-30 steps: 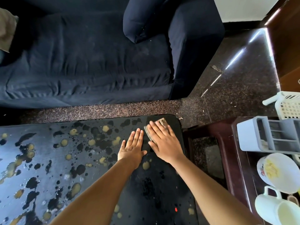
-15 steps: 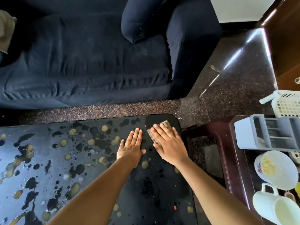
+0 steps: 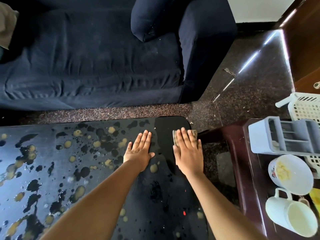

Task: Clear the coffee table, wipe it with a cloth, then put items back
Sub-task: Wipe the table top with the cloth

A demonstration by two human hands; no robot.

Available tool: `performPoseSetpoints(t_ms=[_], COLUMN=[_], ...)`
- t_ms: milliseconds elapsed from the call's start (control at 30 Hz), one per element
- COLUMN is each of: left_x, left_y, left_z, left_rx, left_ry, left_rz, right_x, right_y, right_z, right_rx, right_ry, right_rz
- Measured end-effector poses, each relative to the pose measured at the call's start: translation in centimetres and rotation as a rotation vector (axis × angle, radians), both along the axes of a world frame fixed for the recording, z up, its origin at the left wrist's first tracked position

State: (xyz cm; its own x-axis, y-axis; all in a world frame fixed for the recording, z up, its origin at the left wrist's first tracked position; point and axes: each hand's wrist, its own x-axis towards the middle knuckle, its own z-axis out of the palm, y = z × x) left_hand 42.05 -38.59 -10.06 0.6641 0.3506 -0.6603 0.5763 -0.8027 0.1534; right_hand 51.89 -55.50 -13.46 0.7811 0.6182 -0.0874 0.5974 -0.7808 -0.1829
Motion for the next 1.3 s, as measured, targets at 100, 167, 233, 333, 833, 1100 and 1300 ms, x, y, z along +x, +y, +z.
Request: performPoseSetpoints(t_ms=[100,167,233,333,833,1100,1300], left_x=[-0.3,-0.7,-1.0,-2.6,-10.8,-9.9,-9.8], left_y=[0.0,-0.2,-0.4,-1.4,-9.3,-9.5,-9.4], left_z=[-0.2,-0.2,0.3,1.8,2.1,2.3,1.5], left_rx=[0.01,0.002,-0.012,-0.009,0.057,0.052,0.066], left_ry=[-0.045,-0.121,-0.212,-0.318,-0.082,0.069,0.104], left_rz=[0.007,0.03,0.064,0.12,0.09,0.029,-0.008], right_x=[-1.3,-3.0,-3.6,-3.2,-9.2,-10.4,-10.1], right_y=[3.0,1.5,-1.9,-5.1,-4.2,-8.7,-3.3], right_z=[0.3,0.1,0.2,-0.2,0.2,0.2,0.2], right_rx=[0.041,0.027,0.001,-0.016,0.006,-0.03,0.052], right_ry=[0.025,0.008,-0.012,-0.033,0.051,-0.004,0.03], right_rz=[-0.101,0.12,0.366,0.325,-0.136,0.28,-0.283])
